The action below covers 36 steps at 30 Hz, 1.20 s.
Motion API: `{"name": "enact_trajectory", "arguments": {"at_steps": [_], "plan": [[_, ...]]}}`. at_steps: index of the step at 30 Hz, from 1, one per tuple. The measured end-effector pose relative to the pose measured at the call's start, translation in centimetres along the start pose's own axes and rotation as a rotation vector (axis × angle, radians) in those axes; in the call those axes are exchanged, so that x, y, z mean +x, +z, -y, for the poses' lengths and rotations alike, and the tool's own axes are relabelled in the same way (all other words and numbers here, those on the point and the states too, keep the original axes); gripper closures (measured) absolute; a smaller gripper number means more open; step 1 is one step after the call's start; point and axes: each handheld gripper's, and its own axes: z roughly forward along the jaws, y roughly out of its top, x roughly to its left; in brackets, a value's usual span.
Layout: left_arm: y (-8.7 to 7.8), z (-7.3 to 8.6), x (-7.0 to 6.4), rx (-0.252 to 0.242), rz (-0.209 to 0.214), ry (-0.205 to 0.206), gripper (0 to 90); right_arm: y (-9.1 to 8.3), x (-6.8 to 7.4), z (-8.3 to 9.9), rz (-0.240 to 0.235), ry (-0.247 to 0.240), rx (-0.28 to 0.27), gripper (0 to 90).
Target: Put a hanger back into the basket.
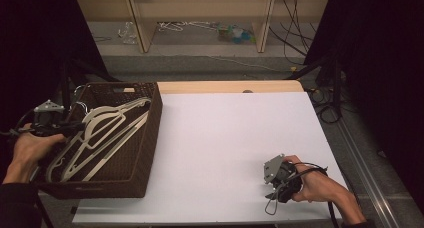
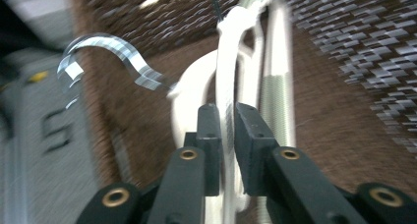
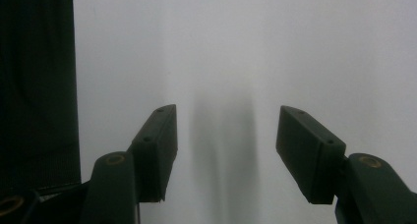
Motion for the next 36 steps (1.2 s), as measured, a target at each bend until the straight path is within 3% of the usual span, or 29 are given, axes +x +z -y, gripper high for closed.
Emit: {"name": "enact_trajectory", "arguments": {"at_steps": [3, 6, 10, 12, 15, 18, 21, 24, 27, 30, 31, 33, 34, 35, 36], "plan": [[-0.5, -0.2, -0.2, -0.007, -0.033, -0.01, 71.9, 0.1, 0.0, 0.0, -0.004, 0.001, 0.0, 41.6], [-1.1, -0.5, -0.8, -0.009, -0.027, 0.0, 69.6, 0.0, 0.0, 0.1, -0.003, 0.004, 0.0, 41.6], [-0.9, -0.6, -1.4, 0.022, -0.053, -0.003, 69.8, 0.0, 0.0, 0.0, -0.005, 0.01, -0.01, 41.2], [-0.2, -0.5, -1.3, 0.062, -0.054, -0.031, 78.0, 0.1, 0.0, 0.0, -0.004, 0.004, -0.006, 40.3], [1.2, 0.0, -1.0, 0.133, -0.063, -0.051, 78.3, 0.0, 0.0, 0.0, -0.006, 0.01, -0.004, 40.5], [1.8, 0.5, -0.7, 0.122, -0.077, -0.063, 77.9, 0.0, 0.0, 0.1, -0.011, 0.017, -0.007, 40.7], [2.1, 0.9, -0.3, 0.098, -0.058, -0.118, 79.3, 0.1, -0.1, 0.2, -0.009, 0.009, -0.002, 40.8], [2.7, 1.4, 0.2, 0.107, -0.079, -0.179, 79.3, 0.2, -0.1, 0.2, -0.011, 0.01, 0.009, 41.0], [2.5, 1.6, 0.0, 0.102, -0.056, -0.2, 79.5, 0.0, 0.0, 0.2, -0.012, 0.011, 0.004, 41.2], [1.7, 1.7, 0.1, 0.06, 0.015, -0.25, 81.5, -0.1, -0.1, 0.2, -0.01, 0.012, 0.001, 41.1], [1.5, 1.5, -0.1, 0.063, 0.028, -0.242, 82.1, 0.0, -0.1, 0.2, -0.011, 0.009, 0.0, 41.1], [1.7, 1.4, -0.5, 0.053, 0.005, -0.237, 82.3, 0.2, -0.1, 0.2, -0.012, 0.013, 0.009, 41.1], [1.8, 1.4, -0.3, 0.087, -0.02, -0.226, 81.9, 0.3, -0.1, 0.2, -0.014, 0.009, 0.011, 41.1], [2.4, 1.7, -0.2, 0.087, -0.047, -0.243, 81.1, 0.3, -0.1, 0.1, -0.013, 0.009, 0.018, 41.0], [2.9, 1.7, -0.1, 0.128, -0.078, -0.253, 80.0, 0.3, 0.0, 0.0, -0.014, 0.009, 0.017, 41.0]]}}
